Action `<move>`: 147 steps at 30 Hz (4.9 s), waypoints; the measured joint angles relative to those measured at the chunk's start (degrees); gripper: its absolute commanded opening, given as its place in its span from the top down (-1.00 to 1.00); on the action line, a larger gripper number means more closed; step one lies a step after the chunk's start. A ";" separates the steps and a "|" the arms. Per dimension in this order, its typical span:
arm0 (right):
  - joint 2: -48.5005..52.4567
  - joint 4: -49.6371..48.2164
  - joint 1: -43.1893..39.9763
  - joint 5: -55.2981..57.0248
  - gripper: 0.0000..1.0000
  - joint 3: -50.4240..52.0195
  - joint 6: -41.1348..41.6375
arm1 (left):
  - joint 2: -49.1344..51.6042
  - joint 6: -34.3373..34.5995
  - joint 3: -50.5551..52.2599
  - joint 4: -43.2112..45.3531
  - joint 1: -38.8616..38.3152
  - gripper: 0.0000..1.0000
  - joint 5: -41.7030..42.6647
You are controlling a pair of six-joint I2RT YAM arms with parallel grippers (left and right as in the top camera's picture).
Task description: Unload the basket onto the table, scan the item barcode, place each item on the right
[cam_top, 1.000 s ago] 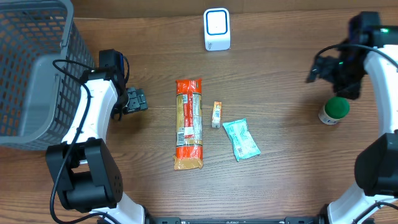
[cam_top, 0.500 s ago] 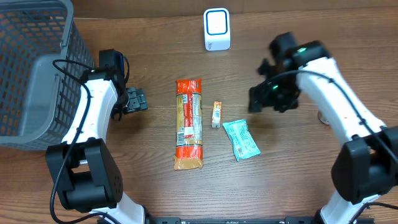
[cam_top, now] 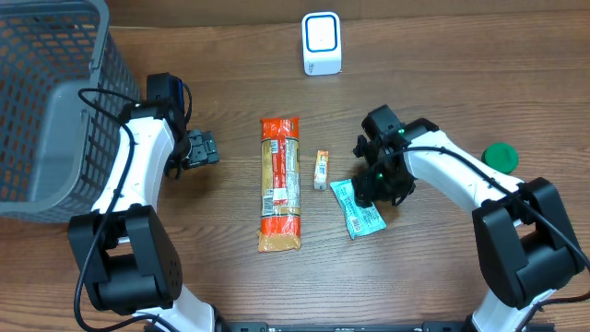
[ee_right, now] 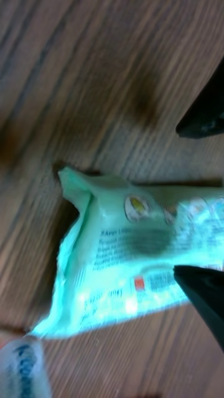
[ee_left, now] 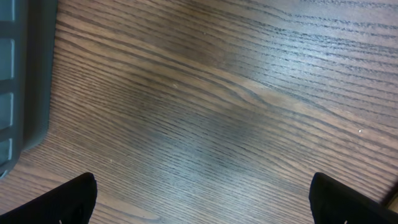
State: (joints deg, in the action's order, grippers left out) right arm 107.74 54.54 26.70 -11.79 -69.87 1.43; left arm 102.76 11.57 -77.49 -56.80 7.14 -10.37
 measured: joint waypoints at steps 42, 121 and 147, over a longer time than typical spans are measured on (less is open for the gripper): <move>-3.67 2.60 -14.23 -10.91 0.93 -2.58 8.41 | 0.00 0.00 0.00 0.00 0.00 -1.00 0.00; -5.79 -7.17 -16.59 -11.45 0.93 8.68 6.05 | 0.00 0.00 0.00 0.02 0.00 -0.99 0.00; -6.34 -12.44 -16.59 -13.53 0.92 14.62 8.15 | 0.00 0.00 0.00 0.02 0.00 -0.99 0.00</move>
State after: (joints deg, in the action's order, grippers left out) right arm 101.41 42.11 10.11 -25.32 -55.24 9.58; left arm 102.76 11.57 -77.49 -56.77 7.14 -10.37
